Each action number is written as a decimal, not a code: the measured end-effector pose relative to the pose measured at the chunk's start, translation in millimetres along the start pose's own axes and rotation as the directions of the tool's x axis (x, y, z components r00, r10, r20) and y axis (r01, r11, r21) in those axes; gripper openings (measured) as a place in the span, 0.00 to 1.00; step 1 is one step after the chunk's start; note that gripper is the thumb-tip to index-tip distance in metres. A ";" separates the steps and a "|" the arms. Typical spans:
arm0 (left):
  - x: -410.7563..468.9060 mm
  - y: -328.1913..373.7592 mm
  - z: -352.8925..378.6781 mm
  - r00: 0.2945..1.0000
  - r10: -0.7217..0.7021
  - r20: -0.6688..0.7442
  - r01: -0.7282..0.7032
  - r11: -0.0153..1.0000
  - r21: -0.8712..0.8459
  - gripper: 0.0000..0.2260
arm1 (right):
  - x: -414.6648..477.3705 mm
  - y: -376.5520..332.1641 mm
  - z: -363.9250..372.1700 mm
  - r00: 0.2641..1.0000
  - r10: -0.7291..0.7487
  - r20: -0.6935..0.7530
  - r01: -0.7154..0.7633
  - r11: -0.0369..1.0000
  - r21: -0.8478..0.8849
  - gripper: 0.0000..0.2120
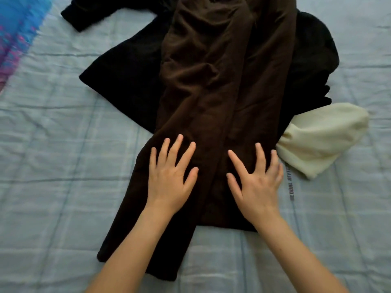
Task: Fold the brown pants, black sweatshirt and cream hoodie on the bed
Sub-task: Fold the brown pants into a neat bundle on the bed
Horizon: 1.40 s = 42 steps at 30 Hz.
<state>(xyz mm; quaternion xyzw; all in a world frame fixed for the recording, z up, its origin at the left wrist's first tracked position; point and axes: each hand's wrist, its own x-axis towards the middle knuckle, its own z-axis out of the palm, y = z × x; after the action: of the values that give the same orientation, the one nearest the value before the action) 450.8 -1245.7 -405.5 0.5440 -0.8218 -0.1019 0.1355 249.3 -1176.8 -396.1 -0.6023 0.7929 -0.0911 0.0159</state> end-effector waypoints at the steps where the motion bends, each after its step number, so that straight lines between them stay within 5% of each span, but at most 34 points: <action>1: 1.0 -5.3 -4.2 0.999 -0.045 -0.022 0.045 0.999 0.014 0.27 | -0.5 1.9 -3.4 0.999 0.047 0.006 -0.047 0.999 0.011 0.24; 6: 3.9 -14.3 -10.4 0.961 -0.270 0.059 0.268 0.963 0.041 0.29 | 0.4 3.6 -8.0 0.991 0.086 0.100 -0.104 0.977 0.188 0.29; 14: 7.5 -46.7 -22.9 0.936 -0.261 0.235 0.333 0.872 -0.358 0.35 | 6.9 16.1 -15.4 0.968 0.225 0.109 -0.250 0.859 0.447 0.41; 22: -4.5 -39.2 -30.7 0.948 -0.203 0.244 0.317 0.641 -0.699 0.36 | -6.8 19.9 -23.1 0.975 0.185 0.122 -0.220 0.752 0.621 0.34; 42: -182.4 36.7 -62.1 0.899 -0.284 0.332 0.437 0.566 -0.699 0.34 | -195.5 36.7 -55.6 0.959 0.167 0.228 -0.283 0.574 0.769 0.34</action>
<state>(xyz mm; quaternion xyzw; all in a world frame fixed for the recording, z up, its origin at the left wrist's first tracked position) 507.4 -1064.6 -355.9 0.5812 -0.5815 -0.5109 0.2511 260.5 -973.1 -364.0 -0.4310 0.7366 -0.3911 0.3445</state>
